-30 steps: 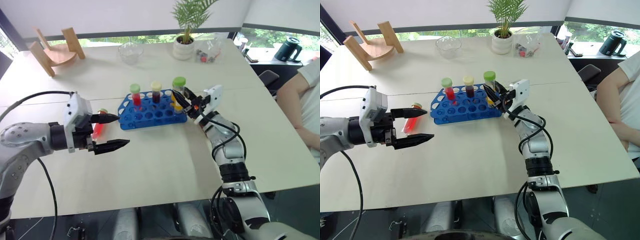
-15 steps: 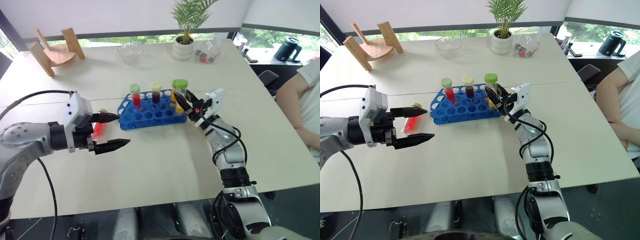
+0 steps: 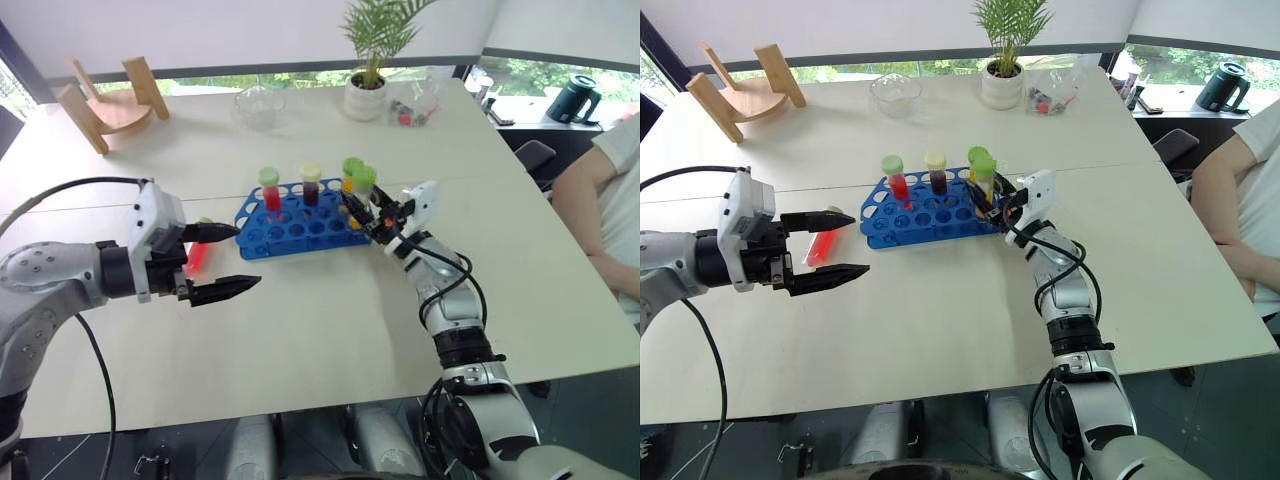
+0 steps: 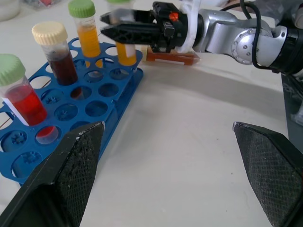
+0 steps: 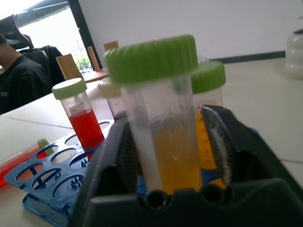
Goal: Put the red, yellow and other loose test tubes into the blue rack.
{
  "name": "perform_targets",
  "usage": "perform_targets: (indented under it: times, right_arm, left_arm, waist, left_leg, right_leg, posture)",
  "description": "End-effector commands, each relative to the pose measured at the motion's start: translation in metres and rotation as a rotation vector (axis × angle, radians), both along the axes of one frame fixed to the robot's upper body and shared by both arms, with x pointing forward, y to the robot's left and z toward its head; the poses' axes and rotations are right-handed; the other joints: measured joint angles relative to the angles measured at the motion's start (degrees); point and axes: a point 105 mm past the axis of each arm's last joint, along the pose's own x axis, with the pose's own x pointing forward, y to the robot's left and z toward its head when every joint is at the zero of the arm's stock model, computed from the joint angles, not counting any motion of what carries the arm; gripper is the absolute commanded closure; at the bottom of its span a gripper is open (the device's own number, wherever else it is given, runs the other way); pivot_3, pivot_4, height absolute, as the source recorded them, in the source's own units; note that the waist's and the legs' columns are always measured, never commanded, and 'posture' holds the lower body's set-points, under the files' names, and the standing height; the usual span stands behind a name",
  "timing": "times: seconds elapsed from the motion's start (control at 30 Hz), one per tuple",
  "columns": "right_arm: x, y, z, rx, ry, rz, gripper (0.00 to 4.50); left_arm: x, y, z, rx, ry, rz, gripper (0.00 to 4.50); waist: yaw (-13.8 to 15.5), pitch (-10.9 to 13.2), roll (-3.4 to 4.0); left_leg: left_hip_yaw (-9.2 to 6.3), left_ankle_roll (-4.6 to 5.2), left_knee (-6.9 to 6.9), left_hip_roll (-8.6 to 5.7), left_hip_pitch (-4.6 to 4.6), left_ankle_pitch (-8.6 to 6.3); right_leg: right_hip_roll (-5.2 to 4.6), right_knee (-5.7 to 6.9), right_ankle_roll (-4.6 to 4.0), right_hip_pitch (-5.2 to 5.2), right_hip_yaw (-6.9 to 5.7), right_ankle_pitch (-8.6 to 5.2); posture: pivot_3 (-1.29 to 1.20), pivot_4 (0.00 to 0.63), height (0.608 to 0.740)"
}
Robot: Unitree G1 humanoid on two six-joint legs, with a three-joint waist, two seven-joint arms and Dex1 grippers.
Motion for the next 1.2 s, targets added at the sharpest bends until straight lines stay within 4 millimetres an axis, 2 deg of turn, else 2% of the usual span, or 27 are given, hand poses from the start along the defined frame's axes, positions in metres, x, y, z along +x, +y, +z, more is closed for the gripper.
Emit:
perform_targets:
  times: [0.03,0.13,0.27,0.33,0.47,0.57,0.73,0.87,1.03,1.13,1.2]
  right_arm:
    - [-0.008,-0.004,0.009,-0.040,-0.017,0.009,0.07]
    - [-0.013,-0.019,0.016,-0.182,0.009,0.006,0.07]
    - [-0.022,-0.047,0.044,-0.410,0.108,0.053,0.07]
    - [-0.025,-0.061,0.056,-0.472,0.259,0.085,0.07]
    - [-0.031,-0.079,0.060,-0.604,0.571,0.098,0.07]
    - [-0.030,-0.084,0.050,-0.668,0.753,0.077,0.07]
    - [-0.020,-0.081,0.025,-0.689,0.929,0.034,0.07]
    - [-0.004,-0.085,0.003,-0.746,0.953,-0.039,0.07]
    - [0.006,-0.077,-0.015,-0.796,0.928,-0.031,0.07]
    - [0.007,-0.071,-0.020,-0.815,0.917,-0.008,0.90]
    - [0.004,-0.064,-0.021,-0.822,0.911,0.026,1.90]
  left_arm:
    - [-0.004,-0.003,0.009,0.003,-0.038,-0.013,0.00]
    - [-0.003,-0.004,0.007,0.000,-0.034,-0.012,0.00]
    - [-0.002,-0.006,0.002,-0.012,-0.027,-0.022,0.00]
    - [-0.001,-0.008,-0.001,-0.015,-0.026,-0.030,0.00]
    - [0.002,-0.014,-0.004,-0.029,-0.034,-0.045,0.00]
    - [0.005,-0.017,-0.006,-0.040,-0.044,-0.048,0.00]
    - [0.005,-0.018,-0.009,-0.049,-0.052,-0.040,0.00]
    - [0.003,-0.018,-0.009,-0.060,-0.058,-0.020,0.00]
    - [0.000,-0.017,-0.011,-0.061,-0.061,0.003,0.00]
    - [-0.001,-0.016,-0.010,-0.060,-0.063,0.011,0.00]
    - [-0.001,-0.015,-0.010,-0.059,-0.064,0.017,0.00]
  waist:
    - [0.1,0.0,0.02]
    - [0.2,0.0,0.04]
    - [0.3,0.0,0.06]
    - [0.1,0.0,0.07]
    - [0.0,0.0,0.08]
    - [0.1,0.0,0.02]
    - [0.1,0.0,0.02]
    - [0.1,0.0,0.02]
    - [-0.1,-0.1,-0.24]
    - [-0.1,-0.2,-0.32]
    - [-0.1,-0.2,-0.35]
  left_leg:
    - [0.00,0.00,-0.01,0.00,0.00,0.00]
    - [0.01,0.00,0.03,-0.02,-0.07,0.00]
    - [0.02,0.00,0.09,-0.04,-0.07,0.00]
    - [0.01,0.00,0.09,-0.03,-0.05,0.00]
    - [0.03,0.02,0.00,0.01,0.02,0.00]
    - [0.00,0.07,0.00,0.02,0.01,-0.03]
    - [0.09,0.08,0.04,-0.02,-0.12,-0.03]
    - [0.06,0.08,0.02,-0.01,-0.13,-0.03]
    - [0.08,0.07,0.10,0.00,-0.07,-0.03]
    - [0.08,0.07,0.14,0.00,0.03,-0.03]
    - [0.07,0.06,0.18,0.00,0.03,-0.02]
  right_leg:
    - [0.00,0.00,0.00,0.00,0.00,0.00]
    - [-0.05,-0.02,0.00,-0.03,0.00,0.00]
    - [-0.05,-0.02,0.01,-0.01,0.01,0.00]
    - [-0.02,-0.02,0.00,-0.01,0.01,0.00]
    - [0.04,-0.02,-0.04,-0.04,0.04,-0.02]
    - [0.05,-0.04,-0.11,-0.04,0.00,-0.06]
    - [-0.02,-0.11,-0.07,-0.11,0.03,-0.05]
    - [-0.01,-0.10,-0.07,-0.13,0.02,-0.05]
    - [-0.01,-0.08,-0.06,-0.06,0.03,-0.04]
    - [-0.01,-0.07,-0.06,0.05,0.02,-0.03]
    - [-0.01,-0.06,-0.07,0.06,0.02,-0.03]
  posture:
    - [0.00,0.150,0.740]
    - [0.00,0.150,0.740]
    - [0.00,0.150,0.740]
    - [0.00,0.150,0.740]
    - [0.00,0.150,0.740]
    - [0.00,0.150,0.740]
    - [0.00,0.150,0.740]
    - [0.00,0.150,0.740]
    - [0.00,0.150,0.740]
    - [0.00,0.150,0.740]
    - [0.00,0.150,0.740]
